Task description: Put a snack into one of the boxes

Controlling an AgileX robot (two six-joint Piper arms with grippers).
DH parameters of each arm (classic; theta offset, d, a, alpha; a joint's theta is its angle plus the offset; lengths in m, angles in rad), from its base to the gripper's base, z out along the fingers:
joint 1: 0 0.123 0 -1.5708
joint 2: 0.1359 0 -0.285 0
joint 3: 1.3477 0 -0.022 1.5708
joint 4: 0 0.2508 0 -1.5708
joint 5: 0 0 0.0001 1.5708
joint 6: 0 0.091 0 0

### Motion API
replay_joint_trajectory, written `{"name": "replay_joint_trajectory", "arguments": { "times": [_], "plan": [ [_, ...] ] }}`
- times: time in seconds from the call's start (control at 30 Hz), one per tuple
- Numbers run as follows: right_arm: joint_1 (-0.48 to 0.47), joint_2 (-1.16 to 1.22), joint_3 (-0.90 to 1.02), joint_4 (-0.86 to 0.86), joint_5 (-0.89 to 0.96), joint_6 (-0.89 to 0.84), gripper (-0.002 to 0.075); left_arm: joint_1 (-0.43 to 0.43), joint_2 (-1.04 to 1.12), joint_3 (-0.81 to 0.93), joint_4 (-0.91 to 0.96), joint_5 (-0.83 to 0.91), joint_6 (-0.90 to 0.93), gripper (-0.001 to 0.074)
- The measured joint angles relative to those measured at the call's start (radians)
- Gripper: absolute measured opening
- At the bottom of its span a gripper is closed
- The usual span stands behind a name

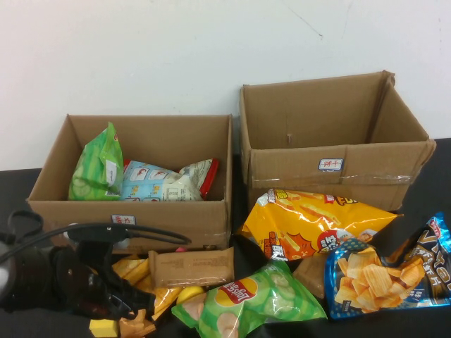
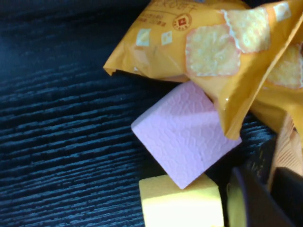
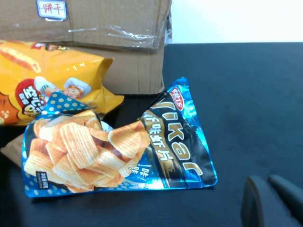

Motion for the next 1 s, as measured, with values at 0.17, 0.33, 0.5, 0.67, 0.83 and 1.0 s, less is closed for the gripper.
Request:
{"name": "replay_joint_trajectory", "arguments": {
  "times": [0.17, 0.33, 0.5, 0.67, 0.83, 1.0],
  "plan": [
    [0.0, 0.0, 0.0, 0.0, 0.0, 0.0, -0.0001, 0.0, -0.028, 0.0, 0.0, 0.02, 0.002, 0.0009],
    [0.0, 0.0, 0.0, 0.0, 0.0, 0.0, -0.0001, 0.0, -0.158, 0.0, 0.0, 0.085, 0.01, 0.0004],
    [0.0, 0.0, 0.0, 0.0, 0.0, 0.0, -0.0001, 0.0, -0.339, 0.0, 0.0, 0.144, 0.019, 0.0001],
    [0.0, 0.0, 0.0, 0.0, 0.0, 0.0, -0.0001, 0.0, -0.533, -0.003, 0.0, 0.157, 0.032, 0.0001],
    [0.0, 0.0, 0.0, 0.0, 0.0, 0.0, -0.0001, 0.0, -0.608, -0.068, 0.0, 0.099, 0.032, 0.0001],
    [0.0, 0.0, 0.0, 0.0, 0.0, 0.0, -0.0001, 0.0, -0.518, -0.189, 0.0, -0.024, 0.03, 0.0001]
  ]
}}
